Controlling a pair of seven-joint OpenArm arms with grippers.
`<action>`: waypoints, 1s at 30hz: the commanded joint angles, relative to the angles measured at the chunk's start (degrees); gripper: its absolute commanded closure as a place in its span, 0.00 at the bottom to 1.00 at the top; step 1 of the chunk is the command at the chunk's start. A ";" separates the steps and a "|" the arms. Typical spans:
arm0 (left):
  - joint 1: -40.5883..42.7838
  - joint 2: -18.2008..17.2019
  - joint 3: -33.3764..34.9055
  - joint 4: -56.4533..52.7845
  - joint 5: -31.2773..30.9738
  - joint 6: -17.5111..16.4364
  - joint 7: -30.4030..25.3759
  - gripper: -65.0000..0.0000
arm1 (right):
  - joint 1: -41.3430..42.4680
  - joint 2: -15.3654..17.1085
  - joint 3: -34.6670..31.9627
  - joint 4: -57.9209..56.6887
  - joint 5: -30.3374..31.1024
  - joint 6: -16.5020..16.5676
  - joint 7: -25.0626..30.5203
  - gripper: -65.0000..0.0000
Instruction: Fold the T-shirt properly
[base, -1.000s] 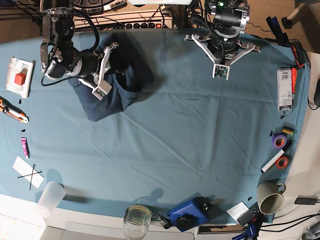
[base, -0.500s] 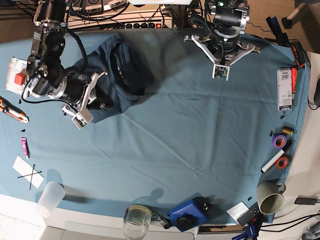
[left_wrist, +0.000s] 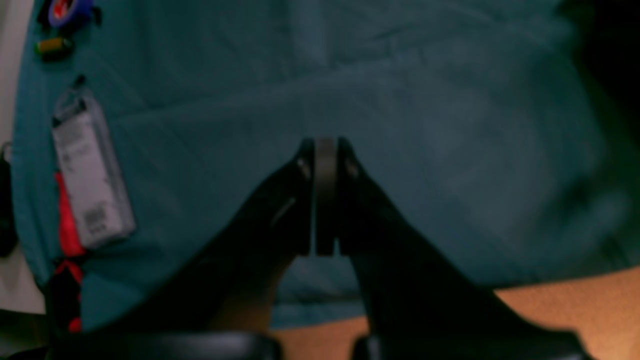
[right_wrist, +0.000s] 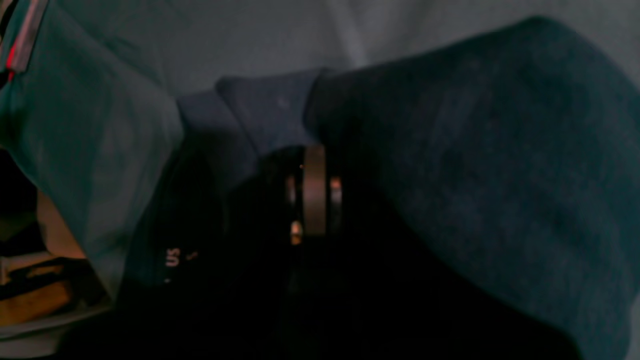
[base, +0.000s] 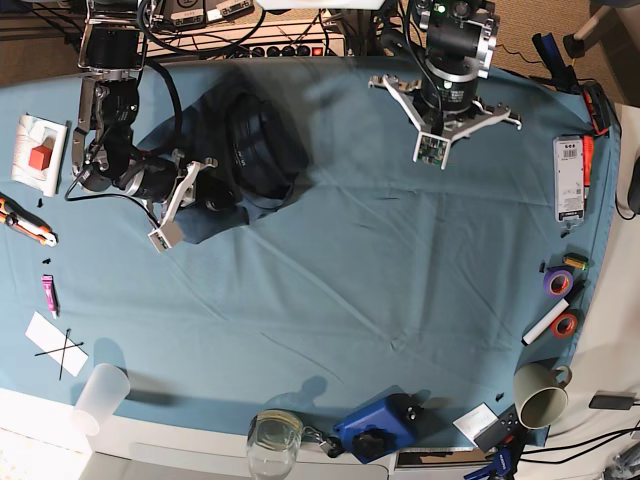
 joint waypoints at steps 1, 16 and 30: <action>-0.46 0.13 -0.72 0.96 0.50 0.15 -1.18 1.00 | 0.66 1.01 0.74 1.46 -0.70 -0.14 -1.57 1.00; 0.94 0.11 -28.46 0.96 -16.59 -6.34 0.31 1.00 | -7.52 1.27 13.90 26.03 -2.25 -2.25 -6.47 1.00; 11.56 0.15 -35.78 0.96 -24.48 -8.00 7.39 1.00 | -32.96 -1.01 13.99 42.86 -6.38 -4.72 -6.86 1.00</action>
